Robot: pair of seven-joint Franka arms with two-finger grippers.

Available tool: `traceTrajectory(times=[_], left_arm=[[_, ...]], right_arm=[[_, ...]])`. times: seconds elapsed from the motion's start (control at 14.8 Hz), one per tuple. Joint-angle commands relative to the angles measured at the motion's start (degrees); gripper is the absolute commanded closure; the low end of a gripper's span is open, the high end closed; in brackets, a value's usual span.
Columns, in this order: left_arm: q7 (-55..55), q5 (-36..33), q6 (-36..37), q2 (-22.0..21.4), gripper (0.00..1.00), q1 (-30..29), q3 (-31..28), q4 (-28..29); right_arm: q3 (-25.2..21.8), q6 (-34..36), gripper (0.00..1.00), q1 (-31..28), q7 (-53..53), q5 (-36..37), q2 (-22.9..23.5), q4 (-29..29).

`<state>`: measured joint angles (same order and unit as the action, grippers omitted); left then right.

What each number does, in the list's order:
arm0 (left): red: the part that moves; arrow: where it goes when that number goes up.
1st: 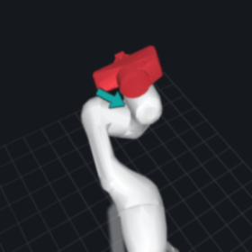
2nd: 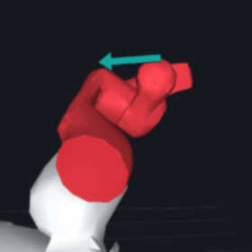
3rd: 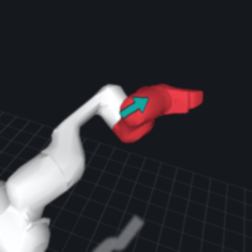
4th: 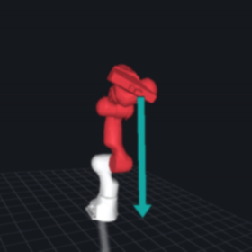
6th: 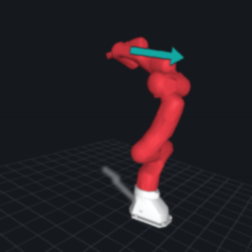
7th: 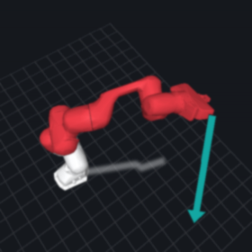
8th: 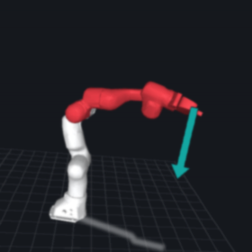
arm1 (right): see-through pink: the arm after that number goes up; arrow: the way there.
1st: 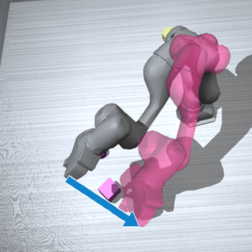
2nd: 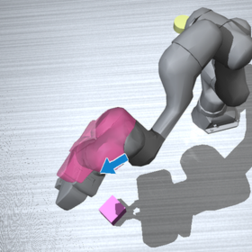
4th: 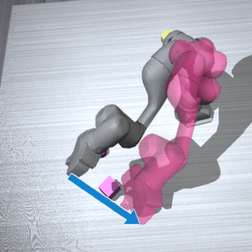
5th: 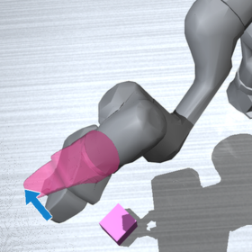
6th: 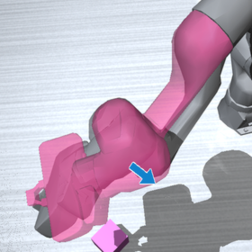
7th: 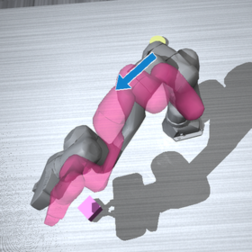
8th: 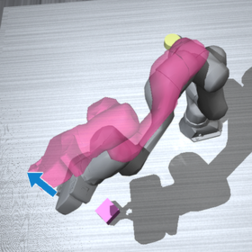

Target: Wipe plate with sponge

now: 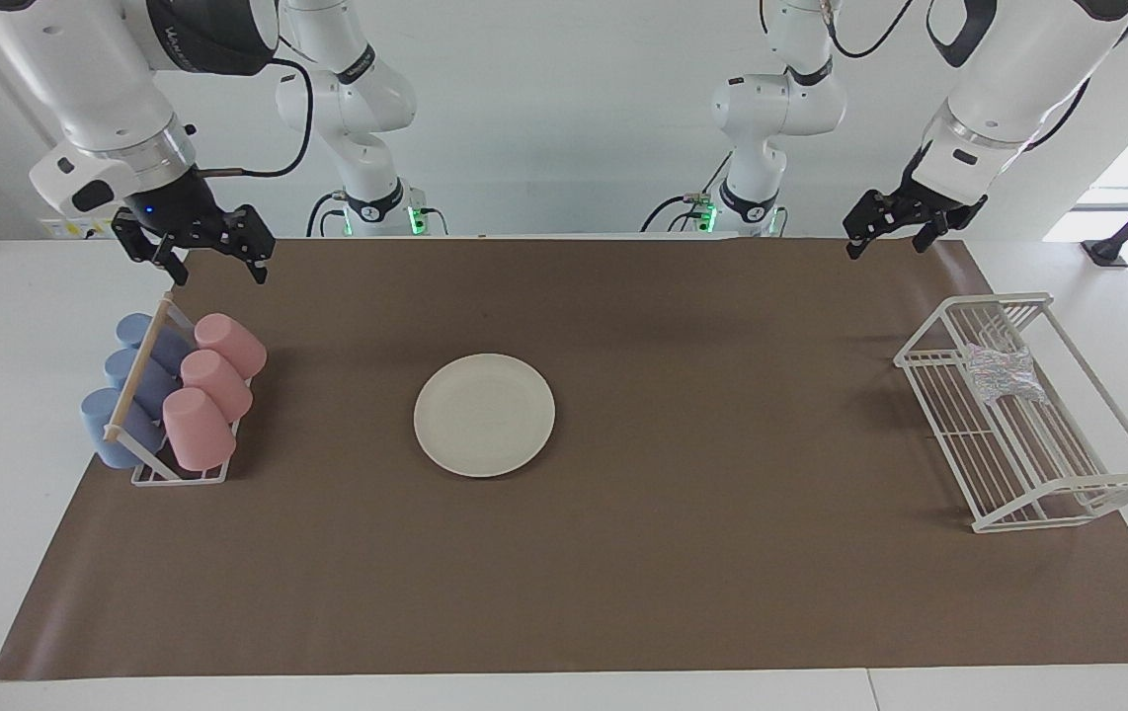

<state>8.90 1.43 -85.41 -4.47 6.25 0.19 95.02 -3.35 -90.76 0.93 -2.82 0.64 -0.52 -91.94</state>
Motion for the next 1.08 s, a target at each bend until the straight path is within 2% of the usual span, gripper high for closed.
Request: traceTrajectory(times=[0.0, 0.47, 0.74, 1.01], left_arm=[[-0.38, 0.32, -0.37, -1.16, 0.0, -0.8, 0.34, 1.04], [-0.03, 0.5, -0.37, -1.16, 0.0, -0.89, 0.25, 1.04], [0.5, -0.9, -0.2, -1.24, 0.0, -0.8, 0.25, 2.27], [2.52, -14.32, -2.99, 1.91, 0.0, 1.04, 0.52, 5.16]], right_arm=[[0.54, 0.05, 0.0, -0.4, 1.24, 0.15, -0.36, 0.1], [0.54, -0.03, 0.0, -0.31, 1.76, 0.07, -0.36, 0.1], [0.8, 0.05, 0.0, -0.05, 7.9, 0.07, -0.36, 0.1], [0.98, 0.14, 0.0, 0.13, 17.64, -0.02, -0.45, 0.01]])
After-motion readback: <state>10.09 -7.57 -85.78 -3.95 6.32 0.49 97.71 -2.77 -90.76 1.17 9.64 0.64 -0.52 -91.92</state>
